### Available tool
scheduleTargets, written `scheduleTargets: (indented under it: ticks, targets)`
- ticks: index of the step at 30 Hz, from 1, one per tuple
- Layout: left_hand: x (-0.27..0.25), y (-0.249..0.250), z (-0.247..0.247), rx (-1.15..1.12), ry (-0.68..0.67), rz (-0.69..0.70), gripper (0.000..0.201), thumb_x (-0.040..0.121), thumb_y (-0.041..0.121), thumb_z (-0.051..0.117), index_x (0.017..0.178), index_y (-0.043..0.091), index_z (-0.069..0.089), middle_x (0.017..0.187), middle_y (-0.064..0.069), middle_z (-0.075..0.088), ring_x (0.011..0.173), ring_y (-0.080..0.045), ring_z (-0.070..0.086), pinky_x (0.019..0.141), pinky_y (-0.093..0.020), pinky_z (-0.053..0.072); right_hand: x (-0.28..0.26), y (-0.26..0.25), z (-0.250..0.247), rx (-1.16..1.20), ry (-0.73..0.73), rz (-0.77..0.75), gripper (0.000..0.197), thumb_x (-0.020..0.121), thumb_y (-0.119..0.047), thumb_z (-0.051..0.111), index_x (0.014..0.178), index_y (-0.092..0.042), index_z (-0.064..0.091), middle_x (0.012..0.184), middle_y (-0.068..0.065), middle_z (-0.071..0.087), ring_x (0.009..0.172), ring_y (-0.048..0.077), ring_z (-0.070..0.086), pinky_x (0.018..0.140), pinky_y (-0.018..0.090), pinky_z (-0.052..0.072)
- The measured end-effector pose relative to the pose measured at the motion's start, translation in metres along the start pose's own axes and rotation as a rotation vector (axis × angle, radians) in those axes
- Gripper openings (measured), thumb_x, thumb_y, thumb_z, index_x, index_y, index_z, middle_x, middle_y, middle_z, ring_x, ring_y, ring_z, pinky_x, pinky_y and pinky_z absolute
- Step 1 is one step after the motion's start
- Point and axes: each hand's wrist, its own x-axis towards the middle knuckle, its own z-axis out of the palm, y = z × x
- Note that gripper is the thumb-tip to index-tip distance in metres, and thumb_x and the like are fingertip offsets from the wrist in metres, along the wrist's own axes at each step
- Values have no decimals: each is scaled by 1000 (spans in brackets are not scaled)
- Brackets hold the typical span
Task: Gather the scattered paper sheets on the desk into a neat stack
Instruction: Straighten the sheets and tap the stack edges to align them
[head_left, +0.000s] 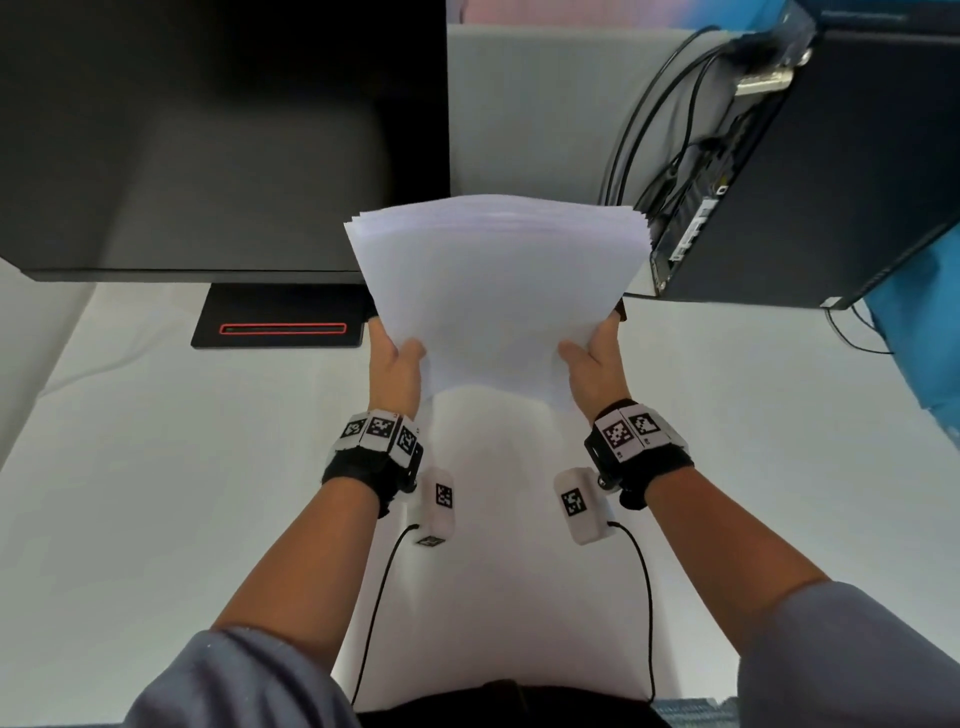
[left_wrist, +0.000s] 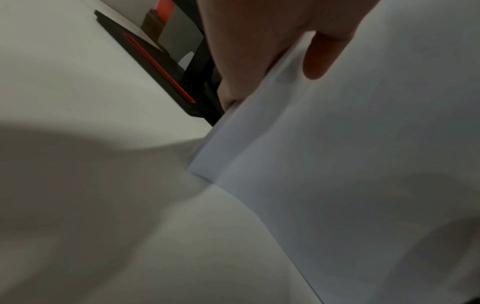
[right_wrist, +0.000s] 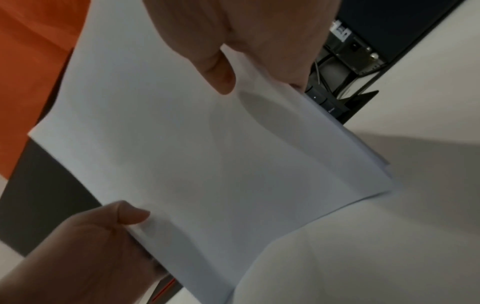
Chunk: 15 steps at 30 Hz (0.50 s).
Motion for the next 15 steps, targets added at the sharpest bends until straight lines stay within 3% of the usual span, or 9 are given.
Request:
scheduleTargets:
  ticks: [2,4,5,7,8,11,15]
  targets:
    - [-1,-2,-2,17,-7,-36,51,85,-10,41,133,7,37,115,-2,54,100,-15,53,82,-18,44,2,5,0,7,13,9,65,93,9,40,148,-5,9,132,26,46,107,33,50,96,35,41]
    - [-3,9,-5,23,-12,32,43,82,-4,49,122,8,38,107,0,55,93,-11,56,81,-23,46,7,7,0,5,18,9,61,94,4,42,147,-4,14,124,5,52,104,17,50,99,25,45]
    - [-4,20,-6,32,-21,115,43,79,1,54,118,10,37,104,2,55,90,-5,58,80,-23,48,9,7,-1,3,17,14,59,94,3,43,146,-4,16,122,0,49,109,14,47,100,24,43]
    - [-2,51,-10,118,-27,318,49,75,9,60,117,11,35,99,5,58,82,5,60,74,-15,49,11,8,-3,9,13,13,59,93,3,46,144,-7,21,129,2,47,118,18,47,104,29,38]
    - [0,69,-12,199,-22,426,53,75,14,64,120,9,36,97,4,58,81,3,61,72,-15,48,11,7,-4,17,8,3,60,92,1,48,144,-9,21,135,5,47,123,21,47,108,34,36]
    - [5,128,-18,558,-58,683,65,72,33,69,127,14,40,98,0,59,83,-16,59,75,-28,48,14,7,-6,17,11,-10,58,92,-5,47,144,-10,23,141,5,44,131,25,43,114,42,32]
    - [5,178,6,1380,-251,788,69,69,63,61,126,28,42,111,5,64,97,-26,63,78,-36,48,13,5,-7,28,-3,-16,45,96,1,42,138,-7,29,130,1,46,122,18,45,110,33,34]
